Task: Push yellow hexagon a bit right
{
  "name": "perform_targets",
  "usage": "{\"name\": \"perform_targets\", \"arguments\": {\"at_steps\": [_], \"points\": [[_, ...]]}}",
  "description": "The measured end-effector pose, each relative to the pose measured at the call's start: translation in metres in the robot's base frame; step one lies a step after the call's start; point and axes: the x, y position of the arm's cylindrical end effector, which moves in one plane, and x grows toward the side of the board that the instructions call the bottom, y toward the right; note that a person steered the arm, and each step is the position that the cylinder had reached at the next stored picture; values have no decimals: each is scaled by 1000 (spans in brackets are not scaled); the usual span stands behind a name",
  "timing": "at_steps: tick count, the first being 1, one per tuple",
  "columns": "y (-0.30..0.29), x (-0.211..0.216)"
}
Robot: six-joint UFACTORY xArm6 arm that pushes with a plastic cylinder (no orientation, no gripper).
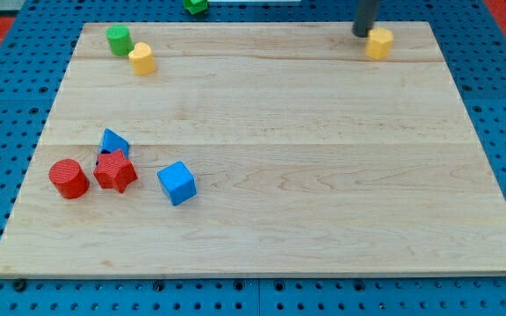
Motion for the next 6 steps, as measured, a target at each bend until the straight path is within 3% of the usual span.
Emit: {"name": "perform_targets", "arguments": {"at_steps": [2, 3, 5, 6], "points": [[-79, 14], [-68, 32], [28, 32], [13, 40]]}}
